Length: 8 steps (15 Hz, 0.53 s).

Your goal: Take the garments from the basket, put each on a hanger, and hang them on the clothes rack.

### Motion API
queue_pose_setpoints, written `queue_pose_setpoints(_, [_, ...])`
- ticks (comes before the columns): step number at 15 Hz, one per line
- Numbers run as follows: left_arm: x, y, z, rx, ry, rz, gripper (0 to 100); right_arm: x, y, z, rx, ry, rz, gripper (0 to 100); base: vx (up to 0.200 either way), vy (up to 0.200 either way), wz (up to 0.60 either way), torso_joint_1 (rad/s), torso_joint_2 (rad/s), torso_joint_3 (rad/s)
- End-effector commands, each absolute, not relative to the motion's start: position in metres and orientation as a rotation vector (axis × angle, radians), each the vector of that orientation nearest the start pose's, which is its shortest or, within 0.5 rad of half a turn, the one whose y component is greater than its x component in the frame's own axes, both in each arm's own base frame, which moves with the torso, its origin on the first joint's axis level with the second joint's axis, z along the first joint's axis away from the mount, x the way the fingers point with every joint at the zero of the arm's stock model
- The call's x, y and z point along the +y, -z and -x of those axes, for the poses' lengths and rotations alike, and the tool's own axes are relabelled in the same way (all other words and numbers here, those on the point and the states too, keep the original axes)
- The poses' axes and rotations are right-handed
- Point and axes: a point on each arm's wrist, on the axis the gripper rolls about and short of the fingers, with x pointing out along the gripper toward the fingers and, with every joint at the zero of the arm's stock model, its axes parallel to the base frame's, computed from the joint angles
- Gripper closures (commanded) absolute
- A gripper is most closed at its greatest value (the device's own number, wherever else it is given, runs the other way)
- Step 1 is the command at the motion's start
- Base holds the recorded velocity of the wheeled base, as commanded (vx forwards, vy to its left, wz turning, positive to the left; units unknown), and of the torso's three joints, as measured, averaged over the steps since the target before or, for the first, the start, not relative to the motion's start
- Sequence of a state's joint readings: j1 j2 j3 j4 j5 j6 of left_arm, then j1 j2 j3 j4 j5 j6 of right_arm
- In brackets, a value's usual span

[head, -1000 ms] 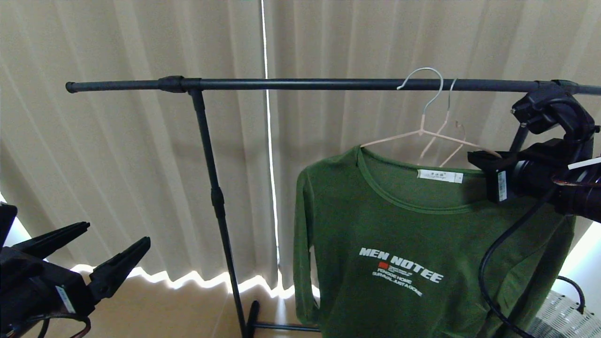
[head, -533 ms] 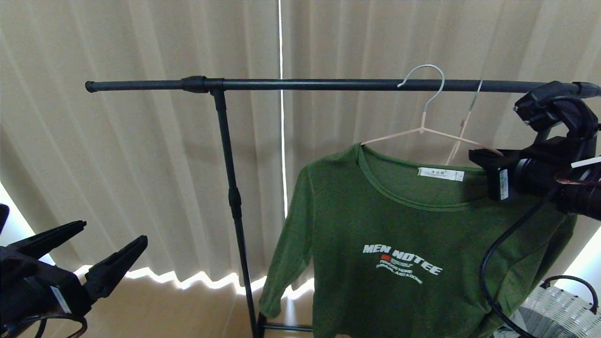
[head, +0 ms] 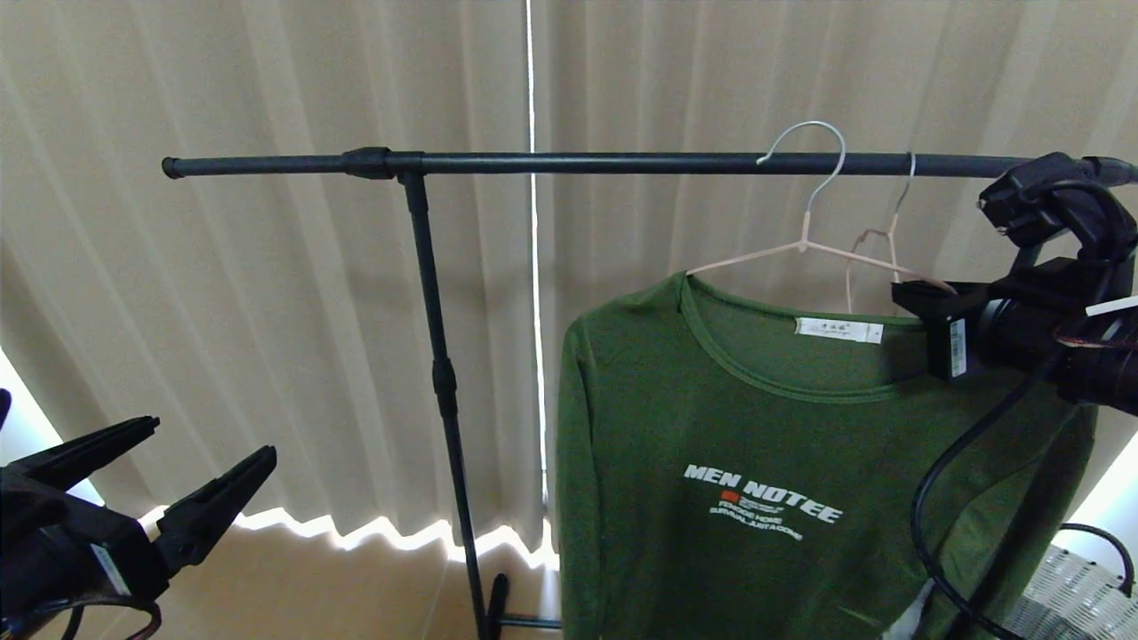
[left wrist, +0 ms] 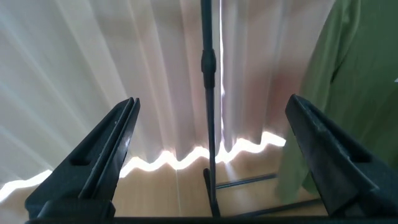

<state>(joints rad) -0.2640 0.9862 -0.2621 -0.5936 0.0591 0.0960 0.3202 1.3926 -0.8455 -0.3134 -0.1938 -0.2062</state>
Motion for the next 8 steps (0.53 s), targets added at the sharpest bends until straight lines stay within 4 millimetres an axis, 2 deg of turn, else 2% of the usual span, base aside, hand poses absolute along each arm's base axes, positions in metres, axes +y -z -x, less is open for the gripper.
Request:
queue_pose_setpoints(1, [-0.0291, -0.1764, -0.1129, 0.123, 0.210, -0.119, 0, 0.0692, -0.2468, -0.2223, 0.206, -0.148, 0.264, 100, 0.200, 0.000, 0.00, -0.017, -0.01, 0.007])
queue_pose_setpoints(2, [-0.0291, -0.1766, -0.1129, 0.122, 0.210, -0.119, 0, 0.0692, -0.2468, -0.2223, 0.206, -0.148, 0.262, 100, 0.200, 0.000, 0.00, 0.002, -0.01, 0.012])
queue_pose_setpoints(8, [-0.0285, -0.1778, -0.1095, 0.106, 0.213, -0.118, 0, 0.0692, -0.2457, -0.2288, 0.216, -0.101, 0.268, 100, 0.000, 0.000, 0.00, 0.017, 0.00, 0.000])
